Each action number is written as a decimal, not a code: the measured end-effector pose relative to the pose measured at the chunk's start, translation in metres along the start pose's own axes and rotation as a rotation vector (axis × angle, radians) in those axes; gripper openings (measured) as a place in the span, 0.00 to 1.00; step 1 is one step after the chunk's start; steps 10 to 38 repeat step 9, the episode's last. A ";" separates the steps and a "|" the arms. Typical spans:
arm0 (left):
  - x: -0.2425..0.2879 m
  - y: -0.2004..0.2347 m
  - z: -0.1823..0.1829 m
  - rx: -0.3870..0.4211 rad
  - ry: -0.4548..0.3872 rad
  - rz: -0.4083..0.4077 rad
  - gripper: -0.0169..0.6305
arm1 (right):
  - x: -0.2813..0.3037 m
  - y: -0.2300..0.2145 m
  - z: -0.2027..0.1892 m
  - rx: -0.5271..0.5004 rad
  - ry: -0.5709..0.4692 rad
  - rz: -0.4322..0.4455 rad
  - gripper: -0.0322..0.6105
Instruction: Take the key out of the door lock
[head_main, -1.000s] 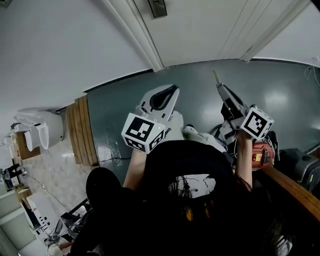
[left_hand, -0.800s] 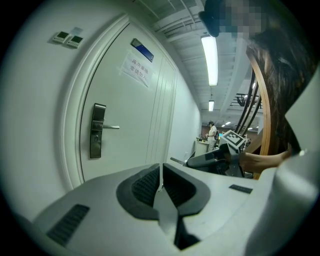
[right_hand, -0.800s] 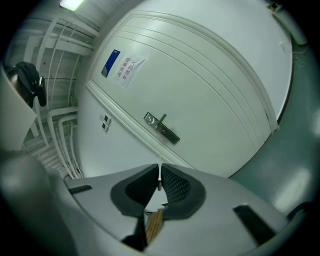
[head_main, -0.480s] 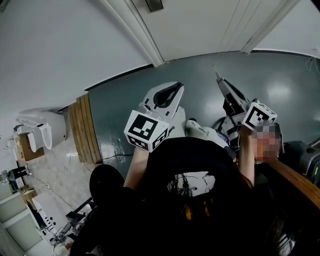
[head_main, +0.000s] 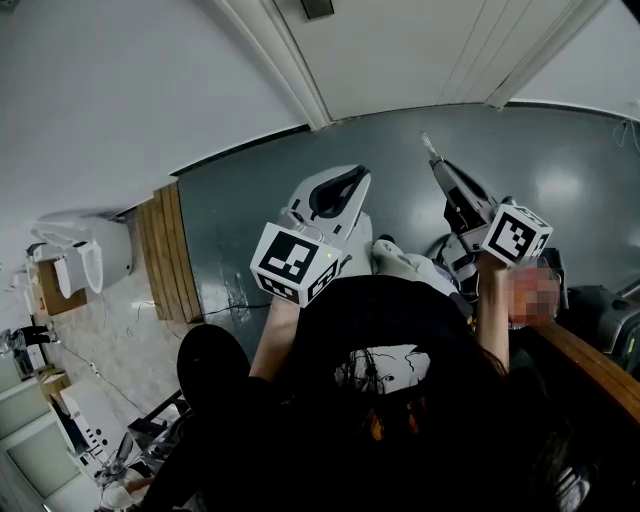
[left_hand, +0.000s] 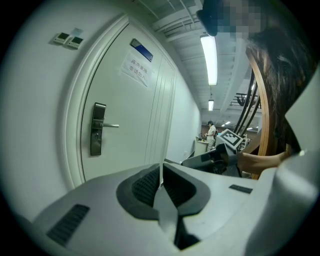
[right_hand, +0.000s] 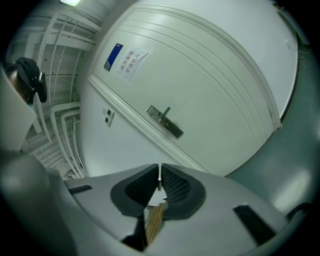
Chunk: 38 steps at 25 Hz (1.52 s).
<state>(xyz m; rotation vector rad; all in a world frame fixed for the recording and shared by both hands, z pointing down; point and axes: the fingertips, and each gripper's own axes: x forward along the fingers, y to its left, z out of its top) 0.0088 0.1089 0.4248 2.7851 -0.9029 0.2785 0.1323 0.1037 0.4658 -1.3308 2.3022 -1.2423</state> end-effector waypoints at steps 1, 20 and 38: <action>-0.001 0.000 0.001 0.000 -0.003 0.001 0.06 | 0.001 0.001 -0.001 -0.001 0.002 0.003 0.09; -0.011 -0.002 0.005 0.003 -0.018 0.007 0.06 | 0.004 0.012 -0.008 -0.003 0.019 0.018 0.09; -0.011 -0.002 0.005 0.003 -0.018 0.007 0.06 | 0.004 0.012 -0.008 -0.003 0.019 0.018 0.09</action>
